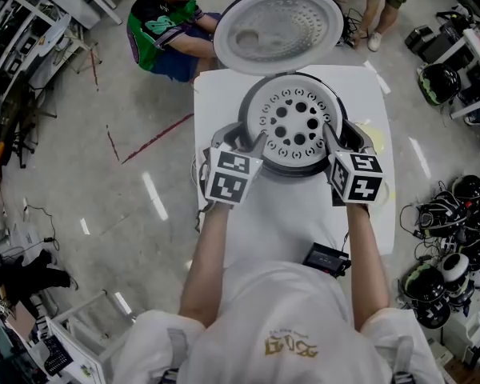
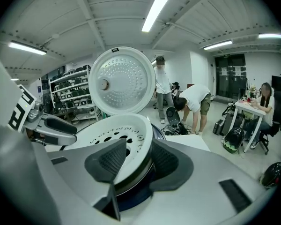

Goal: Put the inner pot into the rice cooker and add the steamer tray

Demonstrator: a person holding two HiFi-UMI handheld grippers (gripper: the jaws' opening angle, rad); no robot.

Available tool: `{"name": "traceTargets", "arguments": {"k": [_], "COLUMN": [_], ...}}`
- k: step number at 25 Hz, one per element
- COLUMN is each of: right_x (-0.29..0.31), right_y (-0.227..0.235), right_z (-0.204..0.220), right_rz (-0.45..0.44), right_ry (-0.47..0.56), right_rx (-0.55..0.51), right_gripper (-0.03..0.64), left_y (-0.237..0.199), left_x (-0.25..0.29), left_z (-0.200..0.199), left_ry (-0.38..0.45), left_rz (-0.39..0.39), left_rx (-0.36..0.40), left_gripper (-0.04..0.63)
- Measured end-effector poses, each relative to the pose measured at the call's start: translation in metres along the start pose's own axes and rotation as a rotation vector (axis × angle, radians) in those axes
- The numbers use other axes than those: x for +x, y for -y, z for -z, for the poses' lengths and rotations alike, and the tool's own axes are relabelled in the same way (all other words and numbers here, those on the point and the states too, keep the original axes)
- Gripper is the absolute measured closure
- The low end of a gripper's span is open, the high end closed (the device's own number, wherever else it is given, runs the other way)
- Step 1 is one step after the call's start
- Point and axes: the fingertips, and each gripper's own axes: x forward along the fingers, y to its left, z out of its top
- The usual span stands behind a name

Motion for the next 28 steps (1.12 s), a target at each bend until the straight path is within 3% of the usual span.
{"name": "traceTargets", "arguments": {"k": [7,13,22,25,28], "right_x": [-0.013,-0.031,-0.071,-0.085,-0.1], "right_y": [-0.001,-0.011,-0.025,-0.026,-0.029], "right_z": [-0.009,-0.002,0.009,0.008,0.006], "right_rz": [0.006,-0.064,-0.166,-0.189,-0.204], "right_ry": [0.051,0.071,0.146,0.183,0.216], "right_rx": [0.001,0.063,0.152,0.175,0.181], "right_gripper": [0.431,0.442,0.553,0.603,0.604], "left_y": [-0.002,0.002,0.033,0.043,0.055], "left_x": [-0.004,-0.026,-0.062,-0.072,-0.083], "left_z": [0.001,-0.012,-0.016,-0.015,-0.015], "left_ry": [0.016,0.149,0.267,0.284,0.296], "left_rz": [-0.01,-0.006,-0.005,-0.004,0.004], "left_rx": [-0.014,-0.123,-0.201,-0.208,-0.209], "left_gripper": [0.382,0.411,0.556,0.577,0.578]}}
